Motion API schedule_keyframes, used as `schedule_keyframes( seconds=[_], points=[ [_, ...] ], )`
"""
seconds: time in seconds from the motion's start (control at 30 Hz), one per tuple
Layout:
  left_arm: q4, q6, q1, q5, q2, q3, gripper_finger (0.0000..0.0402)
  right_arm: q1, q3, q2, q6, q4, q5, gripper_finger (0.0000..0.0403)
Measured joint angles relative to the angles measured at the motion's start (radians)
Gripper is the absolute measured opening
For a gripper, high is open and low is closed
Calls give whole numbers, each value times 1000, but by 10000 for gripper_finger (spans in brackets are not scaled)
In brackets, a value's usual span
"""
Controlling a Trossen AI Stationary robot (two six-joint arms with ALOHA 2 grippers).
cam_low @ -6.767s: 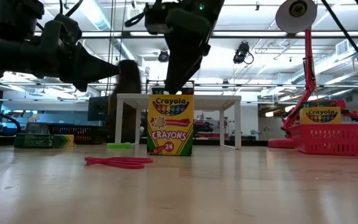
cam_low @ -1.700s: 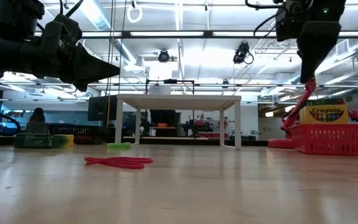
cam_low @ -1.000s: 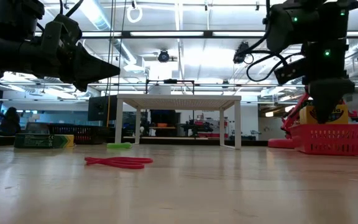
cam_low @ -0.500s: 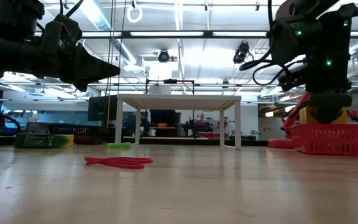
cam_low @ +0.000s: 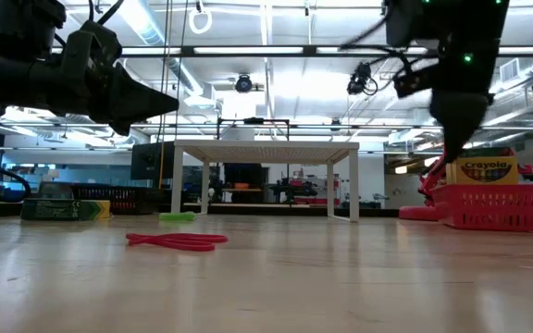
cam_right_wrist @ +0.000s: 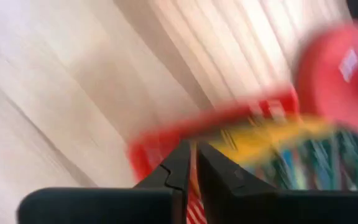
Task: Pick & Place Office Desk Supplies
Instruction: Put the box yellow crayon into the red bin, then put the red rubber band into the yellow bin
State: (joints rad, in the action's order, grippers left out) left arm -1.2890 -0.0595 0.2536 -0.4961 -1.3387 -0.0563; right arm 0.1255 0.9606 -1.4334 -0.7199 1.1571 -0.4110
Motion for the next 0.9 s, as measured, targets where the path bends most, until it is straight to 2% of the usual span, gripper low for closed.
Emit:
schedule_keyframes(
  seconds=[0.17, 0.27, 0.4, 0.57, 0.7, 0.77, 0.9],
  points=[
    [-16, -30, 0, 0, 0, 0, 18, 14, -83, 71, 128, -401, -11, 6],
    [-29, -70, -6, -2, 0, -5, 18, 25, -128, 86, 204, -636, 21, 11],
    [8, -33, -29, 56, 0, -34, 18, 81, -136, 64, 250, -728, 57, 12],
    [206, -32, -41, 176, -22, -119, 7, 178, -137, 22, 209, -749, 16, 5],
    [505, 0, -14, 258, -47, -251, 6, 211, -137, -31, 236, -904, -26, 12],
    [618, 15, 17, 262, -70, -312, 8, 216, -137, -68, 284, -993, -47, 12],
    [699, -34, 82, 264, -146, -394, 22, 215, -137, -152, 420, -1197, -116, 13]
  ],
)
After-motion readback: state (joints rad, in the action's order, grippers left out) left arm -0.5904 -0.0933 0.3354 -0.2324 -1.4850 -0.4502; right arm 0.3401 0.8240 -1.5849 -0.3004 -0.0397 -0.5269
